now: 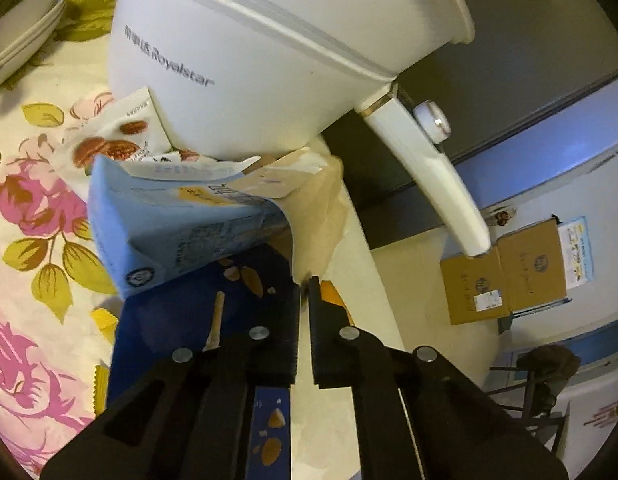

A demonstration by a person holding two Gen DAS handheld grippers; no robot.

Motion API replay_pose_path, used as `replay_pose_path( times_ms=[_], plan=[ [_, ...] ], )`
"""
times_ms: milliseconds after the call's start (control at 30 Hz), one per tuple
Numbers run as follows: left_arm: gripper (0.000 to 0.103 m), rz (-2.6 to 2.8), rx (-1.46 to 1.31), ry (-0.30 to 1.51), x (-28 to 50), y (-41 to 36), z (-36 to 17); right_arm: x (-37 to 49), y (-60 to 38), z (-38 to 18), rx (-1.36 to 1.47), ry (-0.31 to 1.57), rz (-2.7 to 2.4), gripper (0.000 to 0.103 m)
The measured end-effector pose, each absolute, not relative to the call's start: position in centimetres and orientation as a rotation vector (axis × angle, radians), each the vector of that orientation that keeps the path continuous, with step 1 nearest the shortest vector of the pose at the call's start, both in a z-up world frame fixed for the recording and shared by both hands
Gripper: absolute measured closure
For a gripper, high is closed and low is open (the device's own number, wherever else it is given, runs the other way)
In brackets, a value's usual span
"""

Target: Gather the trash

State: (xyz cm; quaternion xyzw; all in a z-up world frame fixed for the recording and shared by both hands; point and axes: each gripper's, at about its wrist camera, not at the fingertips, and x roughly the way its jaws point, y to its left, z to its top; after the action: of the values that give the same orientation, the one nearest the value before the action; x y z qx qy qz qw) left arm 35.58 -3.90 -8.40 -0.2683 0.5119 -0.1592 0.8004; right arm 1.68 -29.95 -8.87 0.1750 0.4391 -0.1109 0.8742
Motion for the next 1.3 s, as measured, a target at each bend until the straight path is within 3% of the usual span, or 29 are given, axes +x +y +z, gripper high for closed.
replay_pose_path(
  times_ms=[300, 567, 967, 1267, 1300],
  plan=[
    [0.102, -0.467, -0.515, 0.953, 29.2, -1.9, -3.7, 5.2, -28.6, -7.2, 0.299, 0.911, -0.187, 0.007],
    [0.102, -0.509, -0.465, 0.813, 22.5, 2.2, 1.0, 14.5, -25.8, -3.5, 0.135, 0.785, -0.085, 0.007],
    [0.102, -0.469, -0.44, 0.7, 17.0, 7.5, 2.8, 27.2, -20.1, -7.2, 0.001, 0.873, 0.013, 0.007],
    [0.102, -0.475, -0.439, 0.696, 17.0, 8.2, 2.6, 30.5, -19.9, -10.3, 0.047, 1.001, 0.04, 0.034],
    [0.102, -0.476, -0.439, 0.697, 16.9, 8.2, 2.6, 30.6, -19.9, -10.5, 0.052, 1.011, 0.042, 0.042]
  ],
)
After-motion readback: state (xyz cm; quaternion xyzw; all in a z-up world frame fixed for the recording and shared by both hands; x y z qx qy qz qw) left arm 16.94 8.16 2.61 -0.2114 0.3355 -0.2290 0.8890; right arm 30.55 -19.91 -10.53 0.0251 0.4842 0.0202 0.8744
